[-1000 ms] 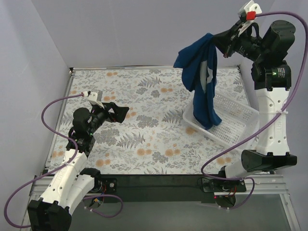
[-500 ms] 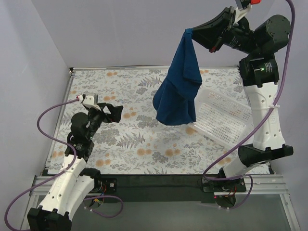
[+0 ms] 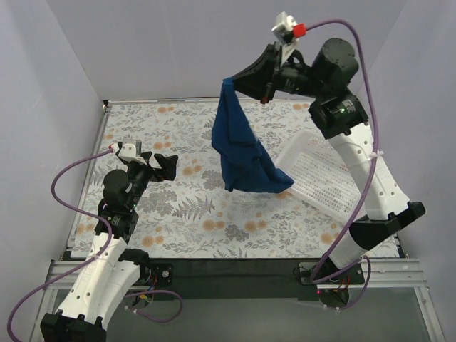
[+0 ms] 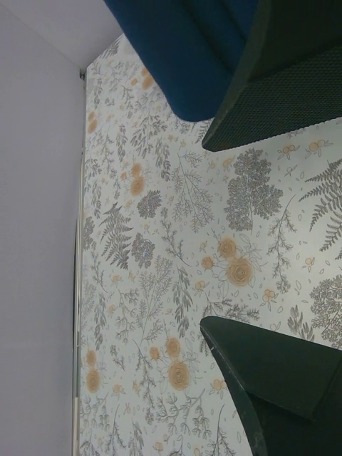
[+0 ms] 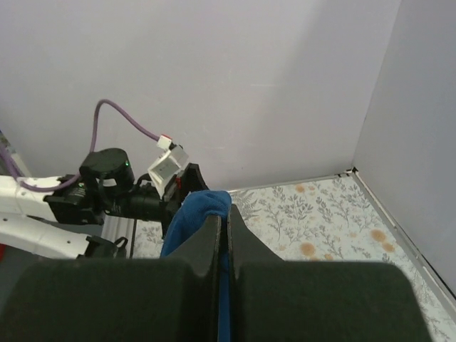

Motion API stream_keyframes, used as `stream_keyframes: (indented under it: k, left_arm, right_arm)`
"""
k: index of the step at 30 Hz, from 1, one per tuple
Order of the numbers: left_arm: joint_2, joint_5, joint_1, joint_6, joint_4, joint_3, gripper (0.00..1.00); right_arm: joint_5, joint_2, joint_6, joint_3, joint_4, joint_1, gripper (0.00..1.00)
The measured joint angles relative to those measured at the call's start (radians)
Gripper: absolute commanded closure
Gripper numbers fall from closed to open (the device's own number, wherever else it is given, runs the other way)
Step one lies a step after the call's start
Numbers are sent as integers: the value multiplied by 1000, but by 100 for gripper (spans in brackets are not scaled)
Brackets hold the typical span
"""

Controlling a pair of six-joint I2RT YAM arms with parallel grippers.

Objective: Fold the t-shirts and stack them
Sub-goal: Move the tshirt to the center of the board, then flatten the tshirt out

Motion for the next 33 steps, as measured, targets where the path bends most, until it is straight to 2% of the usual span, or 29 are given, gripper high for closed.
stream_keyframes:
  k: [6,10,11,12,13,15,16,18,21,26,30,33]
  left_arm:
    - [-8,-9,0,3,-1,0,6]
    - [-35,-21,0,3,0,-3,6]
    - [-41,-23,0,3,0,-3,6]
    - [-45,-23,0,3,0,-3,6]
    - [-48,-23,0,3,1,-3,6]
    - [-50,-21,0,3,0,-3,6]
    - [-49,-15,0,2,0,-3,6]
    - [-47,3,0,2,1,-3,5]
    - [-29,42,-6,1,2,-3,5]
    - [42,114,-12,-6,-2,-2,6]
    - [85,155,-12,-14,-14,-2,6]
    - [83,175,-13,-21,-19,-1,6]
  right_arm:
    - [163,48,-234,-74,-138,128,99]
    - [259,55,-364,-173,-211,137,98]
    - [278,50,-394,-211,-216,136,94]
    - [298,44,-425,-253,-227,134,89]
    - [318,37,-454,-296,-238,132,71]
    - [360,14,-506,-395,-258,129,50]
    - [388,-3,-541,-453,-262,123,31]
    - [432,-43,-595,-569,-277,107,17]
    - [433,-135,-658,-737,-315,1,9]
    - [422,-326,-756,-918,-343,-297,7]
    - [426,-430,-834,-1006,-386,-353,8]
    - [435,-444,-882,-1084,-426,-356,9]
